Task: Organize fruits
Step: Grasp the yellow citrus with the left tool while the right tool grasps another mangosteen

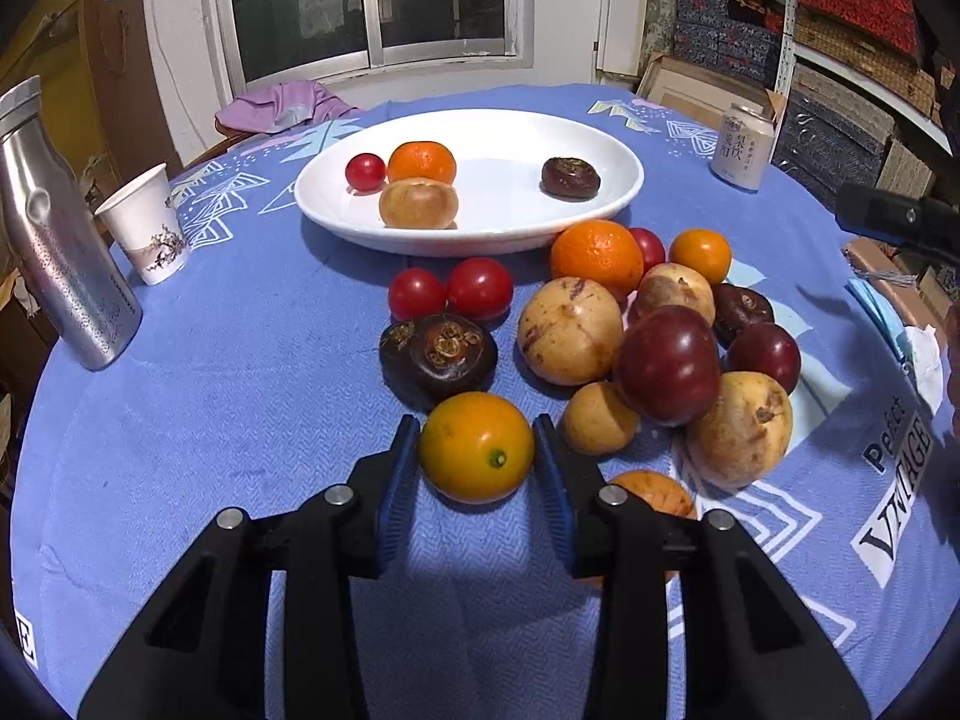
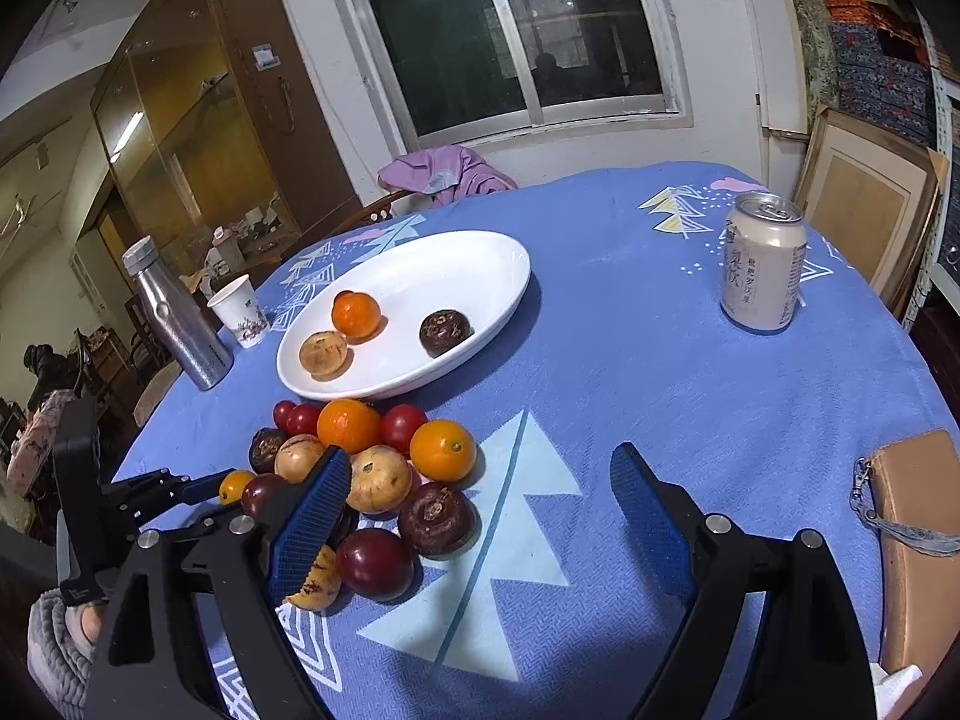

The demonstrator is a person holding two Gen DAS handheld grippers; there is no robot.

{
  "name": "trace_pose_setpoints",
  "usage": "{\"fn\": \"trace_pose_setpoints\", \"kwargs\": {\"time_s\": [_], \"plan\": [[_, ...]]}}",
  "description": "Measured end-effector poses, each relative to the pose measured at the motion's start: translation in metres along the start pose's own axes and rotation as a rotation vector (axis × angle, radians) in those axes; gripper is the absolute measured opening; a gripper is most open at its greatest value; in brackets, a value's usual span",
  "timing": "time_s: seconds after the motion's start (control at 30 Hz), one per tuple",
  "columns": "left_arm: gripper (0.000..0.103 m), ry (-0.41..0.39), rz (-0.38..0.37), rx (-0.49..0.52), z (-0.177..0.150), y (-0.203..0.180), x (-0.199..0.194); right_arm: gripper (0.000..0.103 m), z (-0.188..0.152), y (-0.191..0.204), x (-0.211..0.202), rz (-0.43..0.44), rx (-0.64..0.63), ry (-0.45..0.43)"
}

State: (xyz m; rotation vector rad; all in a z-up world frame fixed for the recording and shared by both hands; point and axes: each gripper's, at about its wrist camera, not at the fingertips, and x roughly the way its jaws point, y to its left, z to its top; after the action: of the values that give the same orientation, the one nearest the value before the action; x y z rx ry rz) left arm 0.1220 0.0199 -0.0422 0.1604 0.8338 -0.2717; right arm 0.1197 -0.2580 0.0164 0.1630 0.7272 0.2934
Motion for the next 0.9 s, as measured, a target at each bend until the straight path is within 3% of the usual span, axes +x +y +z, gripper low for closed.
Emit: {"fn": "trace_pose_setpoints", "kwargs": {"time_s": [0.13, 0.33, 0.47, 0.63, 0.9], "plan": [[0.038, 0.005, 0.030, -0.045, -0.001, 0.013, 0.000, 0.087, -0.010, 0.014, 0.012, -0.012, -0.068, 0.044], [0.038, 0.008, 0.054, -0.047, -0.002, 0.014, 0.001, 0.065, -0.018, 0.017, 0.034, -0.090, -0.117, 0.107], [0.038, 0.032, 0.044, -0.076, -0.002, 0.020, 0.005, 0.060, -0.014, 0.002, 0.045, -0.017, -0.006, 0.156], [0.038, 0.037, 0.036, -0.084, -0.002, 0.021, 0.007, 0.051, -0.015, 0.014, 0.063, 0.018, -0.014, 0.220], [0.038, 0.041, 0.003, -0.123, 0.001, 0.028, 0.011, 0.049, -0.016, 0.008, 0.071, 0.092, 0.050, 0.284]]}}
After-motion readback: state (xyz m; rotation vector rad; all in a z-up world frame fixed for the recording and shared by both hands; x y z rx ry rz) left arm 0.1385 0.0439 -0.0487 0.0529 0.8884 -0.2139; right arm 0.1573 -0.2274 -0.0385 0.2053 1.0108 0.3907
